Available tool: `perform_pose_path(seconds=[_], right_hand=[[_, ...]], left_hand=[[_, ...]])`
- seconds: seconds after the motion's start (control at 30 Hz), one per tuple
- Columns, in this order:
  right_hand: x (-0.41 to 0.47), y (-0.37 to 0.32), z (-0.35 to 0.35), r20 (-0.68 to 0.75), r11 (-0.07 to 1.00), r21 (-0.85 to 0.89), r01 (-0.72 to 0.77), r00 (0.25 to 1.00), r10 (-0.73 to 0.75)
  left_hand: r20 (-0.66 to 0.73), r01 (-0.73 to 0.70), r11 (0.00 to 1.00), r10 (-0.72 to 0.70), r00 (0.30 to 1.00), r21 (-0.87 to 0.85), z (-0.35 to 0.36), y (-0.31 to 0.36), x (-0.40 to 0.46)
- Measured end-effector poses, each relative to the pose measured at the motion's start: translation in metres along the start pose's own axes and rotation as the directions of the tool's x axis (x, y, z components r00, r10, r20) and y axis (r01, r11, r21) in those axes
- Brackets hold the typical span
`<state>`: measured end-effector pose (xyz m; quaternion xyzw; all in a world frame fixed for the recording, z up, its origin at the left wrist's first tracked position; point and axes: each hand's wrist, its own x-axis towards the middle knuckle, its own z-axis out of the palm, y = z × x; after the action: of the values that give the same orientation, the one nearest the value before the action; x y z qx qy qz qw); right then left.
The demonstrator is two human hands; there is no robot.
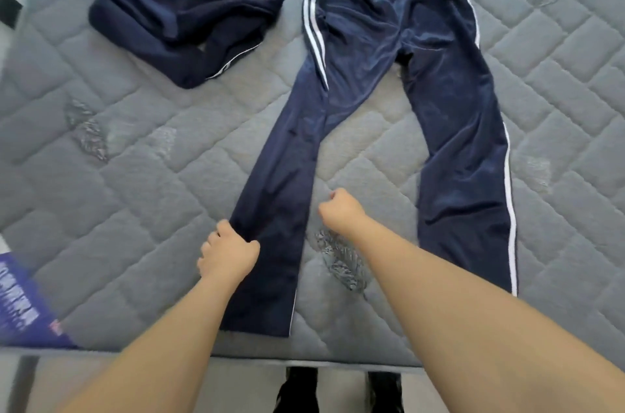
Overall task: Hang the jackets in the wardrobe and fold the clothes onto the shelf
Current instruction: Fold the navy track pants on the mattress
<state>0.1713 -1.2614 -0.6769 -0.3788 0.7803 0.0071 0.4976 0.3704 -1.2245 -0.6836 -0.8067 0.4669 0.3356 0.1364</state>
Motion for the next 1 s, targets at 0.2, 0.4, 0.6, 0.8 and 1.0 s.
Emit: perform_pose_path(seconds=[0.2, 0.4, 0.6, 0.8, 1.0], right_hand=[[0.025, -0.052, 0.055, -0.016, 0.806, 0.582, -0.110, 0.989, 0.146], [0.017, -0.078, 0.044, 0.104, 0.863, 0.504, 0.024, 0.991, -0.088], [0.015, -0.111, 0.014, 0.582, 0.867, 0.498, -0.030, 0.753, -0.308], [0.037, -0.084, 0.024, 0.340, 0.944, 0.275, -0.182, 0.937, 0.081], [0.060, -0.081, 0.037, 0.141, 0.875, 0.414, -0.252, 0.967, 0.211]], left_hand=[[0.288, -0.055, 0.939, 0.160, 0.944, -0.340, -0.004, -0.052, 0.030], [0.173, -0.107, 0.973, 0.143, 0.974, -0.205, -0.008, -0.070, 0.032], [-0.234, -0.188, 0.917, 0.108, 0.966, -0.351, -0.001, -0.035, 0.009], [0.066, -0.092, 0.994, 0.088, 0.994, 0.060, 0.038, -0.004, -0.018], [0.070, -0.124, 0.974, 0.112, 0.991, 0.192, 0.040, 0.003, 0.006]])
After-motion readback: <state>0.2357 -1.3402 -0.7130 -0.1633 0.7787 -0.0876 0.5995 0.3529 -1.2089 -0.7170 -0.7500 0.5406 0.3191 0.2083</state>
